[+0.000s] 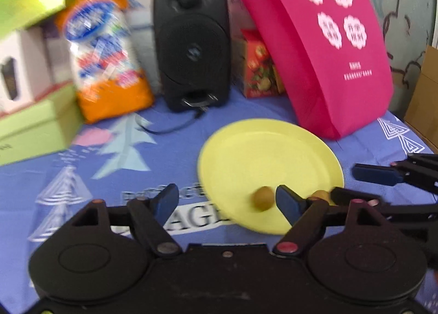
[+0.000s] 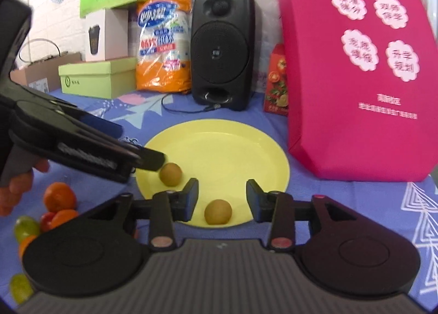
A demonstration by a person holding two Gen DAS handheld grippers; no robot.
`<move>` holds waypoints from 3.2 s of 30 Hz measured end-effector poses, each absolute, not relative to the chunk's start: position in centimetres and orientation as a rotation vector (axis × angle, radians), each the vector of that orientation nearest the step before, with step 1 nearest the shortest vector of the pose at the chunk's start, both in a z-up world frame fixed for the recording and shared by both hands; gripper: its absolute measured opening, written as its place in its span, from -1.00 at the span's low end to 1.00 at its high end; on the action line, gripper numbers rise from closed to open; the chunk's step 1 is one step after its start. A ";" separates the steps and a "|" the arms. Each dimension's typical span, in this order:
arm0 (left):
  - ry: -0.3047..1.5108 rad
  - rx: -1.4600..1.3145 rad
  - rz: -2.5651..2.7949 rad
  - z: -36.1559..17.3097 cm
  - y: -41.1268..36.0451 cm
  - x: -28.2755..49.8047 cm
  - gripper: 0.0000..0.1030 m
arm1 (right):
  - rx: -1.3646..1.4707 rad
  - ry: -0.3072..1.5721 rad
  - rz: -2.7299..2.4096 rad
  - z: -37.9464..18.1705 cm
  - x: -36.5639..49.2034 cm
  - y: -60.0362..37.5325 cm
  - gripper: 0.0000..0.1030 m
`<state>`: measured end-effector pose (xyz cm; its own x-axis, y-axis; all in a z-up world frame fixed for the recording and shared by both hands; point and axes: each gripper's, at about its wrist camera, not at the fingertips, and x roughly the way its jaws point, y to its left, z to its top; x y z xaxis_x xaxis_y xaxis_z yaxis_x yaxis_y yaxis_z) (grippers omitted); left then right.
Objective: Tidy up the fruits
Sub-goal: 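Carry both kiwis onto the yellow plate and open both tools, then grasp a green mango with the left tool while the right tool grasps another, then lift both green mangoes onto the yellow plate and open both tools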
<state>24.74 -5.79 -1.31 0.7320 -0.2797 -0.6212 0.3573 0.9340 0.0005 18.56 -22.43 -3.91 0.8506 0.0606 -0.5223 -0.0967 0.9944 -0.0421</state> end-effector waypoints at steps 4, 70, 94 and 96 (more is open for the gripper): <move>0.603 0.117 -0.322 0.2 -3.1 20.6 0.52 | -0.073 0.517 0.102 -3.1 15.3 -22.3 -0.27; 0.669 0.032 -0.385 -4.3 2.6 8.3 -0.27 | -0.205 0.586 0.409 -6.5 4.4 -12.5 -0.07; 0.725 0.173 -0.443 -0.6 -6.3 27.7 -0.26 | -0.205 0.560 0.244 -2.6 17.0 -19.3 -0.07; 0.770 0.166 -0.436 -1.9 -7.1 29.7 -0.26 | -0.194 0.588 0.244 -3.2 18.5 -19.7 -0.07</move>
<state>29.69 -7.08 -1.87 0.6341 -0.3193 -0.7043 0.4387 0.8985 -0.0123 18.53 -19.69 -3.19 0.8049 0.1710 -0.5683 -0.2812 0.9532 -0.1113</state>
